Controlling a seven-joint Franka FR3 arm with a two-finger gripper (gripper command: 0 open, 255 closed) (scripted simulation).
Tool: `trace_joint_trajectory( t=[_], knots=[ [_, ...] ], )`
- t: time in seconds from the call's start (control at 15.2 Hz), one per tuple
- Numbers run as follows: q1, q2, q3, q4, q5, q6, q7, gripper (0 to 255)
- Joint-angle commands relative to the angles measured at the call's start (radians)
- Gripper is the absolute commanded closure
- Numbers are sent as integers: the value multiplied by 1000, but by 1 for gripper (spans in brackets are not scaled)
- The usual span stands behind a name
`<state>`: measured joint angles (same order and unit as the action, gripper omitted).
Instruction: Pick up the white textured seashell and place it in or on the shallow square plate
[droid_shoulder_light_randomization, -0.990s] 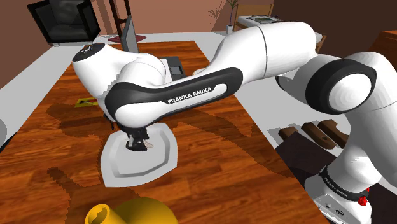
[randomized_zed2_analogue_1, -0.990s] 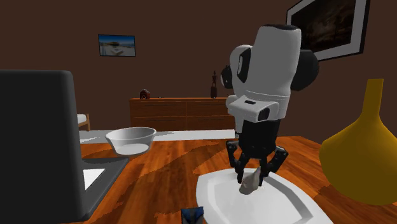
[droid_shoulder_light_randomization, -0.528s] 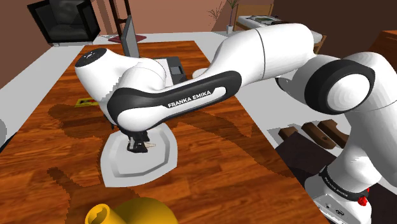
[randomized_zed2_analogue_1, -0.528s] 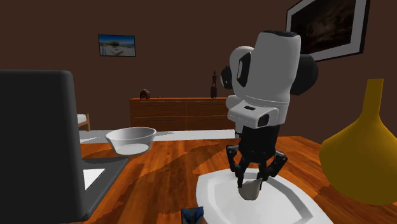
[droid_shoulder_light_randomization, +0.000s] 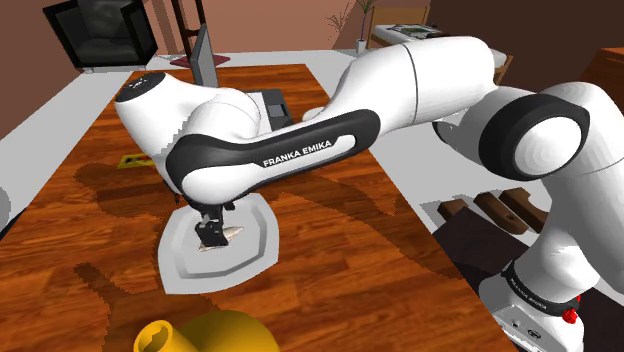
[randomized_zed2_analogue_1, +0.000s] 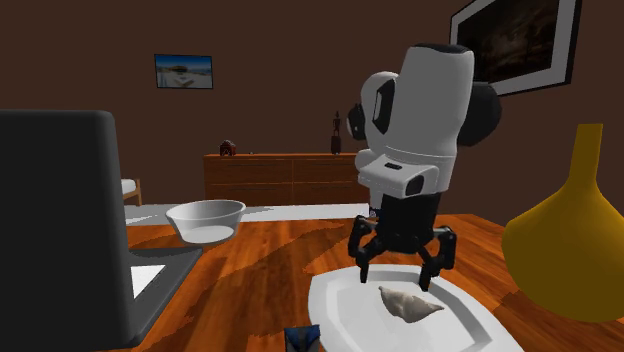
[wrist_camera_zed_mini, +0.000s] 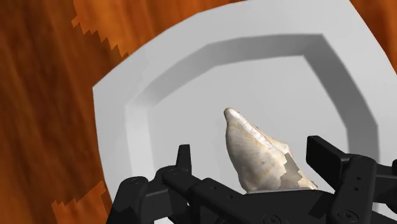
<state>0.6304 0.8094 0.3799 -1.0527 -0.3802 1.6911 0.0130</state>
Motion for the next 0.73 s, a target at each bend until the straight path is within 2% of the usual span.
trace_joint_trajectory(
  t=[0.0, 0.13, 0.66],
  knots=[
    [15, 9, 0, 67, 1, -55, -9, 0],
    [39, 30, -3, 166, 1, -129, -21, 0],
    [39, 31, -4, 166, 1, -129, -21, 0]
  ],
)
